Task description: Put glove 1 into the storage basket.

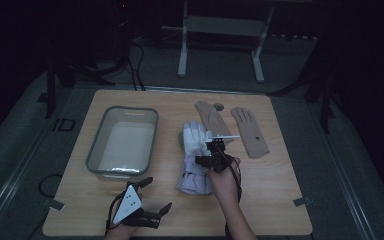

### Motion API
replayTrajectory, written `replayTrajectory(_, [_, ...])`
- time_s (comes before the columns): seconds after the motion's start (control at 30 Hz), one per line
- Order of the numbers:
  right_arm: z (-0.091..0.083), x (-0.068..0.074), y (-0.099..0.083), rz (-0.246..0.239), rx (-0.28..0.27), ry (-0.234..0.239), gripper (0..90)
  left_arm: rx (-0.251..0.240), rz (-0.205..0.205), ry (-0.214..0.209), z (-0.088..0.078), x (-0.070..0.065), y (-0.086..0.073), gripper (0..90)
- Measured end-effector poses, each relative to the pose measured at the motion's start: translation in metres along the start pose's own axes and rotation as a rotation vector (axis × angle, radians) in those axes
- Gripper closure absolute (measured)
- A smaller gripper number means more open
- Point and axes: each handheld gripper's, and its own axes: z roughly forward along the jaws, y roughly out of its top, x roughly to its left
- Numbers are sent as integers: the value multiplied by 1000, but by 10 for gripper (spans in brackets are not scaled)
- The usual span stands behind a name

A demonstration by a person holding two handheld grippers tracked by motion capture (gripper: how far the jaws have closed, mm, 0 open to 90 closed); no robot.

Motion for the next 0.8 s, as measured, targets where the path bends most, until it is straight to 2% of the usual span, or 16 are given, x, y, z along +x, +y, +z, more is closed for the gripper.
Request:
replayTrajectory(0.13, [6,-1,1,23,4,1,745,1,-2,-2,0,0,0,20])
replayTrajectory(0.17, [8,1,2,9,0,-6,739,3,-2,-1,0,0,0,20])
replayTrajectory(0.3, [17,0,2,24,2,-16,707,5,-6,-2,0,0,0,20])
replayTrajectory(0.63, [36,5,-7,-23,8,-65,706,15,-5,3,1,0,-1,20])
replayTrajectory(0.7, [39,3,-7,-16,6,-53,696,12,-15,0,1,0,-1,20])
replayTrajectory(0.8, [36,3,-8,-16,-11,-38,629,5,-29,-8,0,1,-1,20])
